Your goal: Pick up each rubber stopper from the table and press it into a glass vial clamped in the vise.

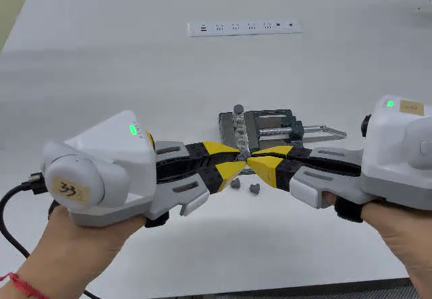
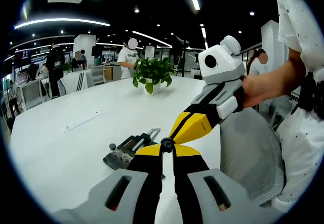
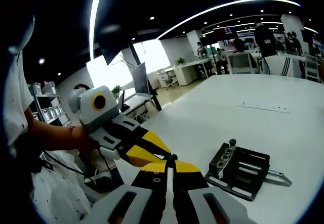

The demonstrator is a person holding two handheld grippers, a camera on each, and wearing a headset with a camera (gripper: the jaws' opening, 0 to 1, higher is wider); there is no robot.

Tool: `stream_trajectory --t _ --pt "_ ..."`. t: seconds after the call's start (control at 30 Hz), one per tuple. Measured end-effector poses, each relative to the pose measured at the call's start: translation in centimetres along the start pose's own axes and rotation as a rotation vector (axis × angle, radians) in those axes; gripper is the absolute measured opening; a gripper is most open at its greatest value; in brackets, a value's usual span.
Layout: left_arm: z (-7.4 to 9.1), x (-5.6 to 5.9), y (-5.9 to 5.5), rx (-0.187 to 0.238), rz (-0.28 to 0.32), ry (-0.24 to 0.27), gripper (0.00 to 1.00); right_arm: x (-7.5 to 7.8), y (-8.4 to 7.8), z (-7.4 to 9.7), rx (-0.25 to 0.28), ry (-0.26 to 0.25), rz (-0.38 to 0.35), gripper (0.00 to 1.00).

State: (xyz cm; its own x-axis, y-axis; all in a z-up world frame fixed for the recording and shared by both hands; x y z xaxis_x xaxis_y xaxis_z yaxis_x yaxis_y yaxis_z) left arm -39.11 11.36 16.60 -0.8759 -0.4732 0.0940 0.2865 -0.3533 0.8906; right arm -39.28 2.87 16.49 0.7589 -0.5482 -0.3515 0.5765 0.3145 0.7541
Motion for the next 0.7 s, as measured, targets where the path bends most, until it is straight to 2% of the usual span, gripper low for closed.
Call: stream_trajectory --t 0.17,0.2,0.27,0.3,0.33,0.37,0.5,0.6,0.67,0.7 --pt "0.9 -0.6 0.1 0.023 0.026 -0.019 0.03 -0.3 0.7 1.0 -0.02 0.052 0.081 0.0" --pt "1.1 -0.6 0.1 0.027 0.028 -0.027 0.03 -0.2 0.8 1.2 -0.024 0.055 0.085 0.03" --pt "1.5 -0.6 0.2 0.039 0.043 -0.064 0.03 -0.3 1.2 1.8 -0.039 0.09 0.137 0.05" --pt "1.6 -0.5 0.3 0.04 0.046 -0.083 0.03 -0.3 1.5 2.1 -0.037 0.101 0.148 0.05" --pt "1.8 -0.2 0.4 0.047 0.059 -0.128 0.03 -0.4 1.9 2.4 -0.032 0.131 0.157 0.07" --pt "1.9 -0.1 0.6 0.057 0.07 -0.143 0.03 -0.6 2.2 2.5 -0.029 0.153 0.158 0.1" --pt "2.8 0.1 2.0 0.152 0.163 -0.233 0.03 -1.1 3.0 3.3 -0.047 0.237 0.197 0.11" --pt "3.5 0.5 3.0 0.211 0.207 -0.301 0.03 -1.6 3.6 3.8 -0.042 0.285 0.199 0.12" --pt "3.9 0.7 3.4 0.231 0.218 -0.334 0.03 -1.6 4.0 4.1 -0.032 0.309 0.199 0.13" --pt "3.9 0.7 3.5 0.23 0.213 -0.332 0.03 -1.6 4.2 4.2 -0.029 0.32 0.195 0.13"
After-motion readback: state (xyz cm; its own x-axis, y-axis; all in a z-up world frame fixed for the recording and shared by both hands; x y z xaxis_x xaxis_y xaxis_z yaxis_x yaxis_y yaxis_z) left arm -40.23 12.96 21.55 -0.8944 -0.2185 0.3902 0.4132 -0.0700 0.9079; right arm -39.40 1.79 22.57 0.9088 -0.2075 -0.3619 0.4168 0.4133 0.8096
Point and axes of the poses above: the centre of the closed fingertips' face, and the gripper's own axes: z roughly backward along the fingers, x roughly to its right, y roughly out of its top, the point moved 5 cm from there along z, roughly backward along the fingers, and after that the axes turned 10 degrees about -x, right-handed, at the moved point
